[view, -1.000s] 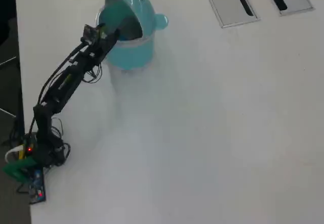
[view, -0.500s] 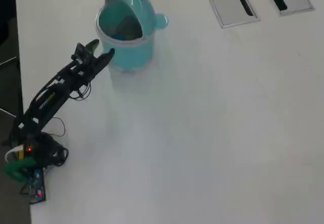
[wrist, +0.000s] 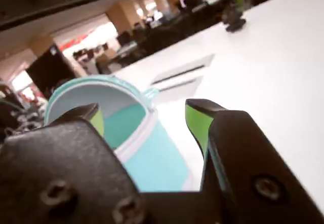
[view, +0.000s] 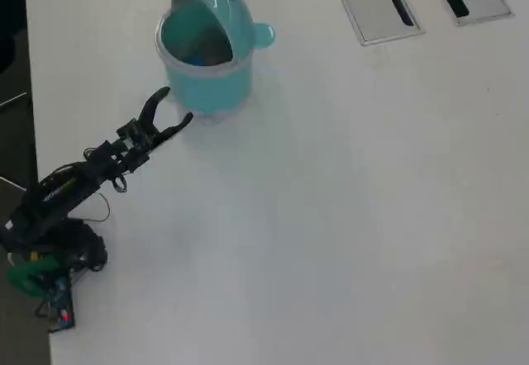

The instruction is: Grasp RGB lego blocks and put them in the bin one by one.

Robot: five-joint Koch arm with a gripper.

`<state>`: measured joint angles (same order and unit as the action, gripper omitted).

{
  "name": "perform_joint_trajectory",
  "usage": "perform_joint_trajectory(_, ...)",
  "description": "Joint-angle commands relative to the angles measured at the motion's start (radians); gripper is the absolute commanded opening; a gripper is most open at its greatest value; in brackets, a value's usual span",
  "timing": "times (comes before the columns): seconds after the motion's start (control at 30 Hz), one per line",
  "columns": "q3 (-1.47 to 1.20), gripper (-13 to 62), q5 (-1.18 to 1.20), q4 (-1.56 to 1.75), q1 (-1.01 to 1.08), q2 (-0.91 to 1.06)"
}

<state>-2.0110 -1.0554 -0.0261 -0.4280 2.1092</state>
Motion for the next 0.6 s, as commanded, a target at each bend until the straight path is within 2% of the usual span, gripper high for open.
perform_joint_trajectory(0.0,0.025,30.1,0.075,0.075,0.023,0.057)
perform_joint_trajectory(0.17,-0.057,30.7,0.179,0.094,0.089,0.114)
perform_joint_trajectory(0.4,-0.252,31.7,0.414,0.296,0.230,0.144)
perform_joint_trajectory(0.57,-0.506,31.4,0.545,0.623,0.304,0.149)
